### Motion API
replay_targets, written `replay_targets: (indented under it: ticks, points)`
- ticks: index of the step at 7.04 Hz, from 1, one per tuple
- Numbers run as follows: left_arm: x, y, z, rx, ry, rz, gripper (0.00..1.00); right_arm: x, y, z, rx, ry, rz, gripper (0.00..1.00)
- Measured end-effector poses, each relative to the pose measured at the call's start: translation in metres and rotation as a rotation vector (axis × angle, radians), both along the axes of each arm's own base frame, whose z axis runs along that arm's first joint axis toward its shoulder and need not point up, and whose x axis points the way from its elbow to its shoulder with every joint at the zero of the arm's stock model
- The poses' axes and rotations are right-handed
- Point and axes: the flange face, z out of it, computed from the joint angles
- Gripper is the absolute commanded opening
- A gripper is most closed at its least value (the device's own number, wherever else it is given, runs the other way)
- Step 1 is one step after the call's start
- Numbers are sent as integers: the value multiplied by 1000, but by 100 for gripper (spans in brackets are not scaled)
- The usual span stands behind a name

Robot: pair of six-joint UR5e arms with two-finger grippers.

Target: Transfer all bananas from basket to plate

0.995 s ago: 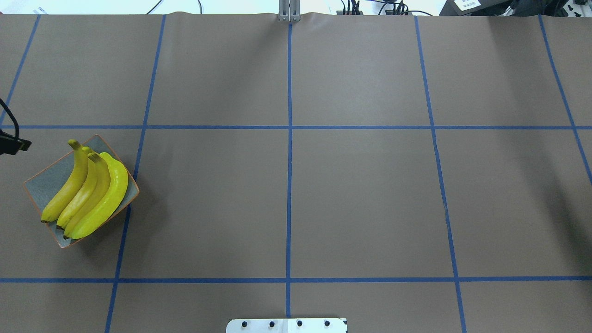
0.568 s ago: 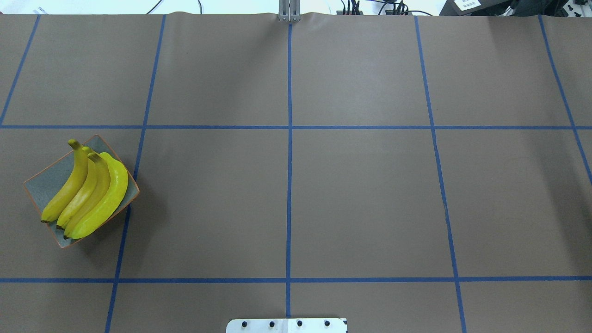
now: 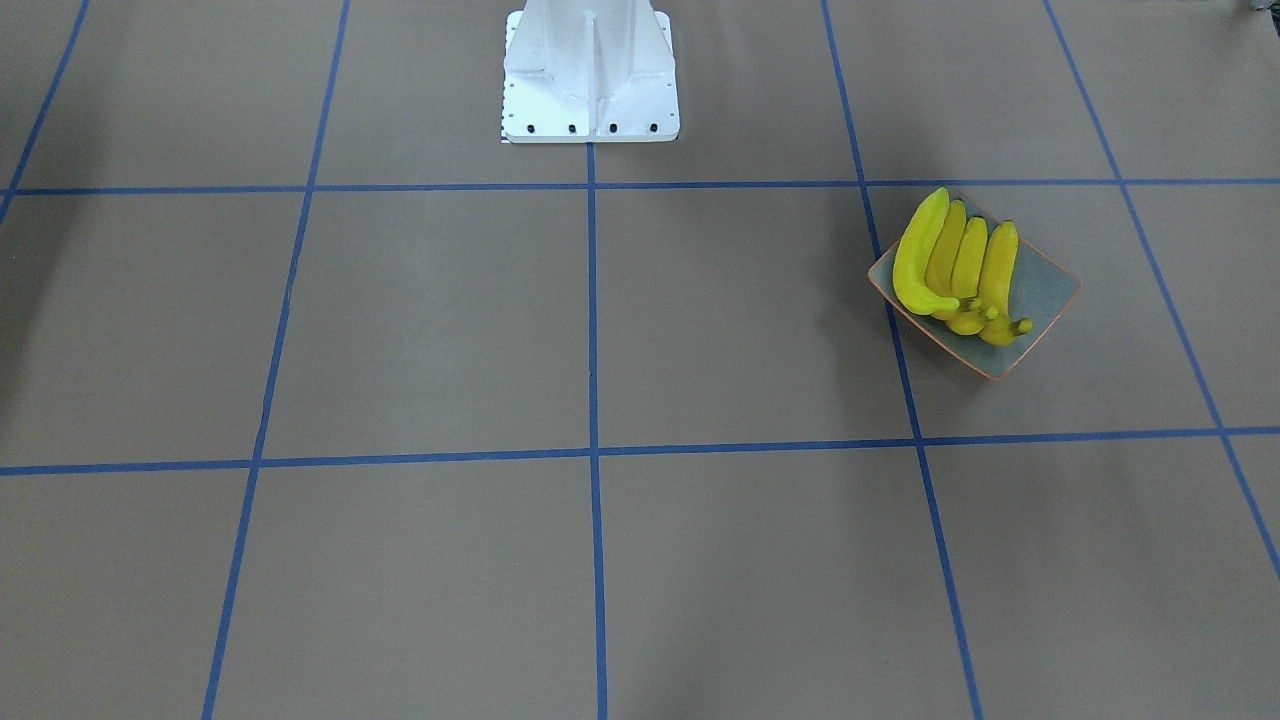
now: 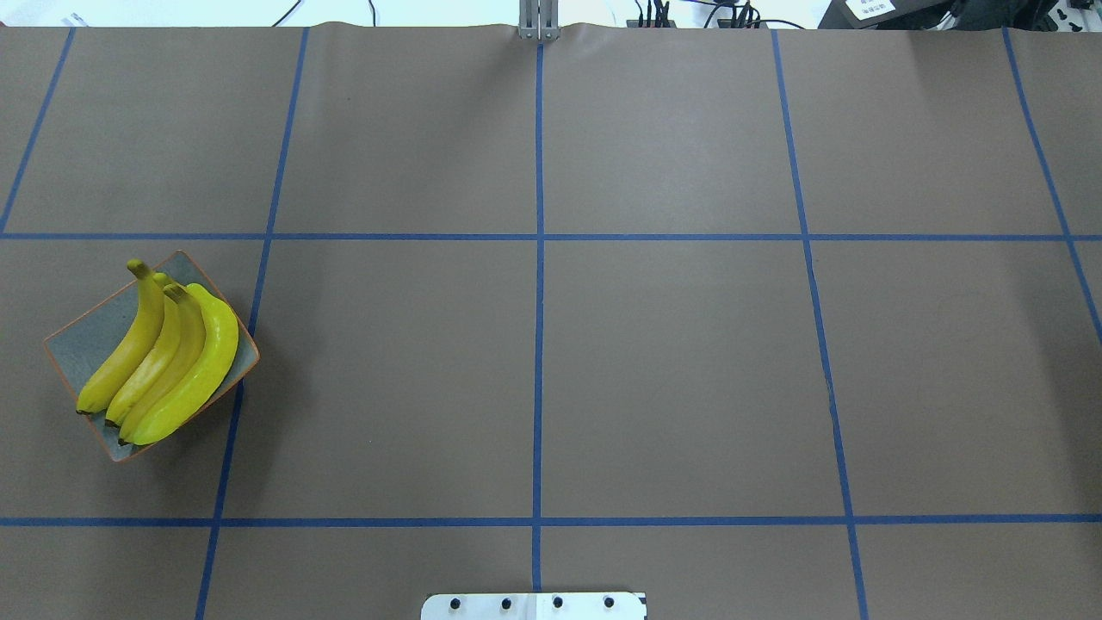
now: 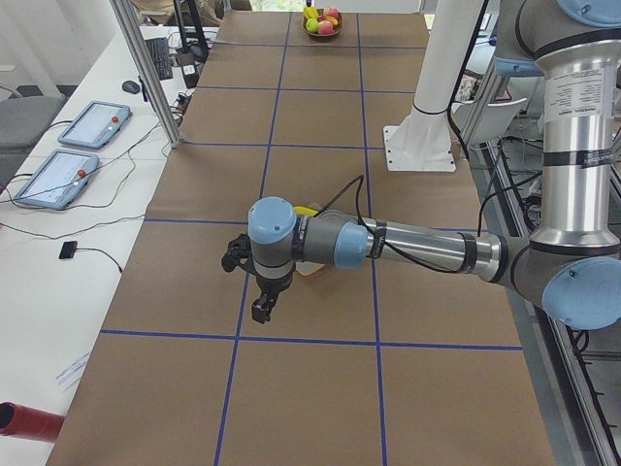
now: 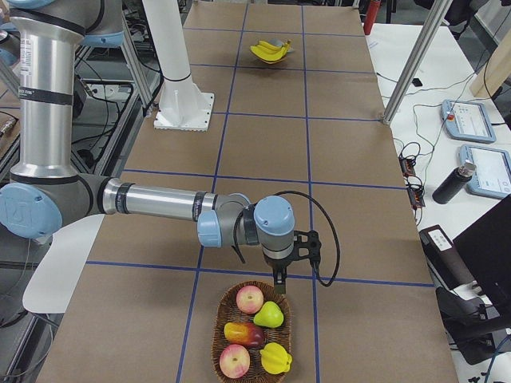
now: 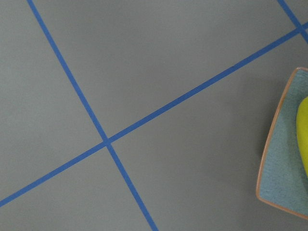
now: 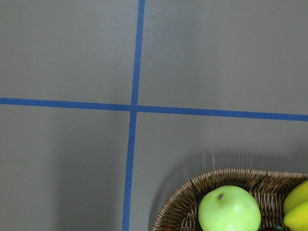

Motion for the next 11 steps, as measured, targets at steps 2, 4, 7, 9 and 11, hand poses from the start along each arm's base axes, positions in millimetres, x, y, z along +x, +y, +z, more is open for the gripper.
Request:
replay_targets:
  ticks: [2,4,7,9,11]
  points:
    - [-33,21,11,-21,24,-75,100,1,0,-1,-3,4,10,100]
    - [-41,38,19,-28,25,-95,100,1,1,0,-10,8,17,100]
    - [-41,47,26,-40,26,-99,100,1,1,1,-12,9,17,100]
    - [-41,48,26,-40,25,-99,100,1,3,3,-15,8,18,100]
    - [-41,47,25,-39,24,-99,100,0,7,6,-21,6,17,100]
